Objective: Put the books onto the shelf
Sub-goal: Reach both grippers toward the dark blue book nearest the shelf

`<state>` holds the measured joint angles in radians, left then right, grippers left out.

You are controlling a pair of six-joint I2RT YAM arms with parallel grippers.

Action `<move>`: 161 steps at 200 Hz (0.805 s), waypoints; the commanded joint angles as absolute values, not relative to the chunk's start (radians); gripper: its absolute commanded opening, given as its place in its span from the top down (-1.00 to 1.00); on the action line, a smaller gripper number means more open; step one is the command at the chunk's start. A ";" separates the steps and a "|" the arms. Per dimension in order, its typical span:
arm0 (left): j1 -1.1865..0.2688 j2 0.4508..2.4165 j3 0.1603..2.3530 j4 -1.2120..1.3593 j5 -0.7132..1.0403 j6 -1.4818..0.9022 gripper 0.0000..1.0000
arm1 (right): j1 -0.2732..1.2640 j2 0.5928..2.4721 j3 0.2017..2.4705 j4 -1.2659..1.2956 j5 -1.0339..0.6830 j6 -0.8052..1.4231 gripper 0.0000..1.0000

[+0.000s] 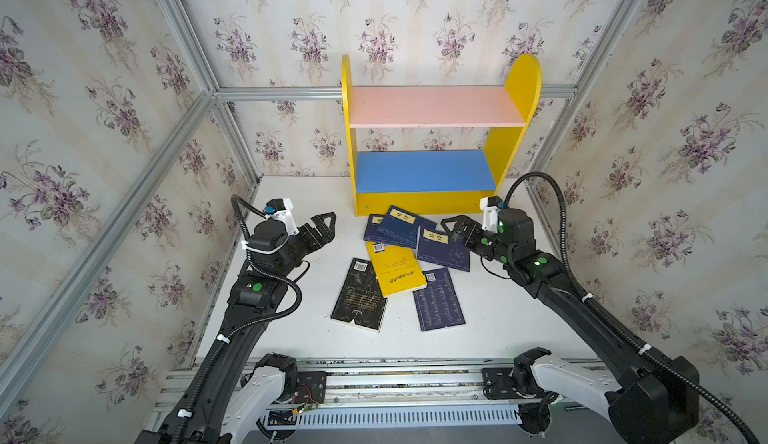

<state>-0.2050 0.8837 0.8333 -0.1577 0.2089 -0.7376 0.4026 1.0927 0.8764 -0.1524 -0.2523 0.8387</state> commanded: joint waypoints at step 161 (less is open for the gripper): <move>-0.280 1.021 0.912 -0.275 0.513 -0.647 -0.98 | 0.649 1.168 0.792 0.118 0.033 1.049 -0.99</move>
